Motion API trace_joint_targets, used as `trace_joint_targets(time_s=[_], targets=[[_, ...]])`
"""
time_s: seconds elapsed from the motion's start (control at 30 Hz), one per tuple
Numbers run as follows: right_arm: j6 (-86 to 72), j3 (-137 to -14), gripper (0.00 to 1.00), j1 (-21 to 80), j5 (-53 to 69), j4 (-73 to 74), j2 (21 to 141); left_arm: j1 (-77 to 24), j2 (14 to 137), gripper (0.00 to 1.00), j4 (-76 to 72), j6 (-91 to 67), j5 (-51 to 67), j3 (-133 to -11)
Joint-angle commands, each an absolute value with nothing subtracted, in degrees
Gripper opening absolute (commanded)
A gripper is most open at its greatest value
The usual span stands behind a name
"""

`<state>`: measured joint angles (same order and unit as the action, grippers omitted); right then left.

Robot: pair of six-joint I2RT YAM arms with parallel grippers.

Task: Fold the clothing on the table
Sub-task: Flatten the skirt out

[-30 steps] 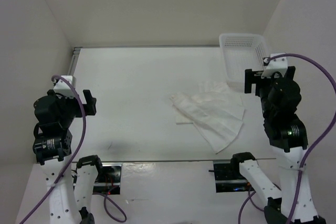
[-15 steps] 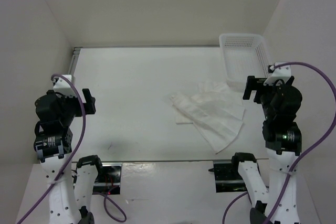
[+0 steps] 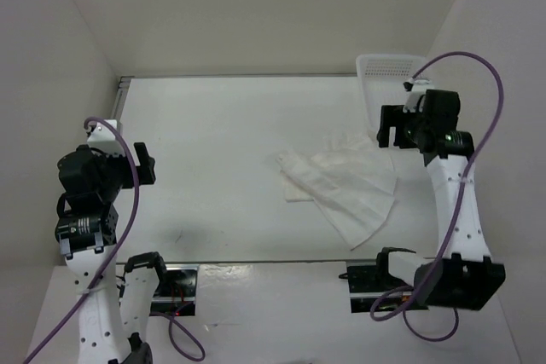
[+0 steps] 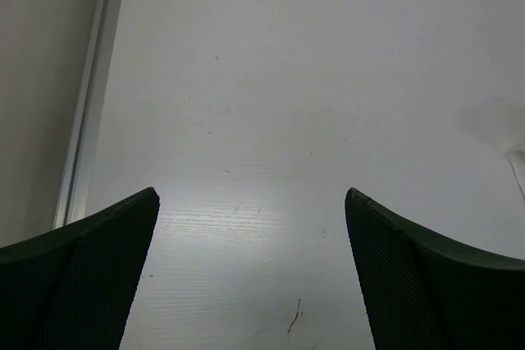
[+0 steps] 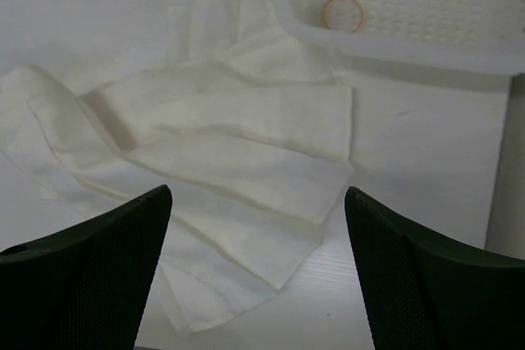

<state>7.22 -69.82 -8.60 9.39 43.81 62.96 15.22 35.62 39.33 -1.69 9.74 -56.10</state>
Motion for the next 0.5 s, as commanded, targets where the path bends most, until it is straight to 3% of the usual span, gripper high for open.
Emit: trace_joint_targets(time_s=[0.0,0.27,0.47], targets=[[11.94,-77.16,0.9,-3.44,11.43,53.16,69.59,15.47,36.65,1.0,37.18,-1.49,10.72,-56.07],[14.41,-78.75,0.93,22.54,6.33,54.76,78.3,15.47,37.71,1.0,37.18,-1.49,10.72,-56.07],[15.73,-81.39,0.93,35.66,2.48,54.76,86.21,15.47,38.23,1.0,37.18,-1.49,10.72,-56.07]])
